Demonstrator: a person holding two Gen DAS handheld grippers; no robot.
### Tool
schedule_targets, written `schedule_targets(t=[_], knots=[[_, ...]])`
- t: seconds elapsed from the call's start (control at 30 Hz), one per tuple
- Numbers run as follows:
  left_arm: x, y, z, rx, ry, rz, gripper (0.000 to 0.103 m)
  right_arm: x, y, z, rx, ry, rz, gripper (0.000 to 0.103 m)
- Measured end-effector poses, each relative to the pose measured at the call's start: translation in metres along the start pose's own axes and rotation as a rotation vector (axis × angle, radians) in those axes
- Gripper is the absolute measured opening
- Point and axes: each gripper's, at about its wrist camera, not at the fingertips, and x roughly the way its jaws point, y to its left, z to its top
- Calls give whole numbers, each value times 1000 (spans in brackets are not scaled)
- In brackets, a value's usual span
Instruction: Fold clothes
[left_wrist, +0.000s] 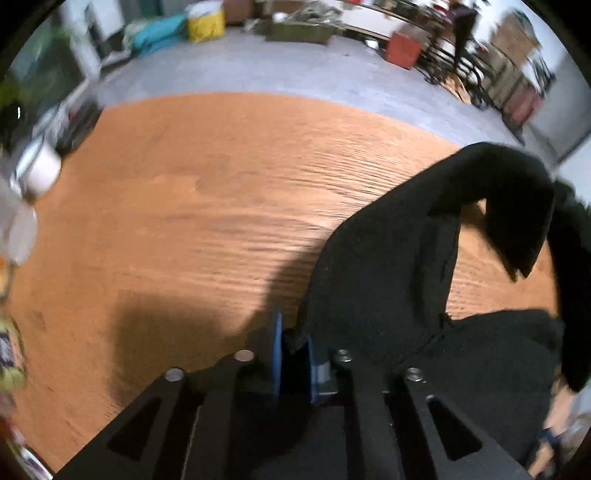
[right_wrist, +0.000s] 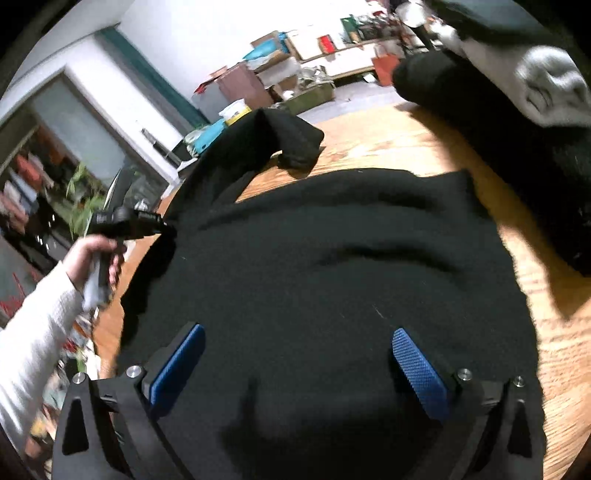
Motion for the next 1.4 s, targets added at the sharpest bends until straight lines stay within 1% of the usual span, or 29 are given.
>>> schedule_targets(t=[0.1, 0.17, 0.2, 0.23, 0.27, 0.3, 0.33, 0.37, 0.4, 0.43, 0.5, 0.53, 0.57, 0.63, 0.7, 0.77, 0.83, 0.93, 1.03, 1.13, 1.2, 1.23, 1.27, 1.33, 1.37, 1.4], knots=[[-20, 17, -16, -42, -29, -57, 28, -1, -1, 0, -9, 8, 0, 103], [-31, 22, -40, -44, -34, -45, 37, -4, -6, 4, 3, 10, 0, 103], [-36, 25, -52, -45, -36, -39, 45, -7, -10, 7, 10, 6, -8, 103], [-42, 28, -64, -45, -38, -33, 47, -11, -15, 10, 15, 2, -22, 103], [-48, 30, -76, -46, -41, -27, 47, -14, -18, 13, 19, -1, -42, 103], [-53, 33, -88, -47, -43, -21, 48, -15, -22, 15, 20, 3, -78, 103], [-57, 36, -99, -47, -45, -10, 47, -15, -26, 16, 14, 13, -140, 103], [-59, 38, -112, -42, -47, 8, 47, -15, -30, 18, 4, 24, -206, 103], [-62, 37, -130, -29, -52, 6, 48, -13, -35, 18, -24, 42, -300, 103], [-66, 33, -151, -10, -52, -27, 48, -11, -37, 17, -46, 59, -344, 102], [-73, 16, -187, 49, -35, -107, 48, -9, -47, 12, -72, 114, -392, 100], [-74, 6, -202, 80, -21, -128, 48, -10, -50, 8, -51, 131, -369, 99], [-74, -5, -216, 116, -3, -134, 48, -12, -54, 3, -30, 148, -347, 99], [-70, -29, -238, 202, 33, -117, 48, -15, -59, -8, -1, 174, -317, 99], [-60, -45, -254, 303, 68, -83, 48, -14, -57, -22, -30, 195, -381, 100], [-58, -48, -261, 354, 51, -75, 48, -14, -55, -39, -57, 224, -459, 101], [-58, -44, -263, 365, 58, -85, 48, -24, -53, -58, -54, 214, -471, 103], [-59, -33, -267, 363, 83, -55, 48, -44, -52, -87, -12, 188, -478, 103], [-61, -22, -271, 361, 107, -26, 48, -55, -42, -113, -23, 198, -506, 103], [-63, -11, -274, 355, 133, 3, 48, -63, -41, -121, -27, 225, -493, 103], [-66, -8, -272, 313, 138, 17, 48, -67, -44, -118, -18, 248, -479, 103], [-69, -7, -268, 286, 126, 20, 48, -69, -47, -114, -9, 258, -471, 103], [-75, -8, -262, 259, 88, -1, 48, -73, -50, -108, -1, 253, -469, 103], [-88, -12, -245, 207, 12, -108, 50, -78, -51, -95, -12, 245, -482, 103], [-90, -12, -235, 181, 0, -162, 53, -79, -50, -87, -27, 242, -495, 103], [-90, -10, -225, 149, -2, -211, 63, -80, -49, -79, -43, 240, -508, 103]])
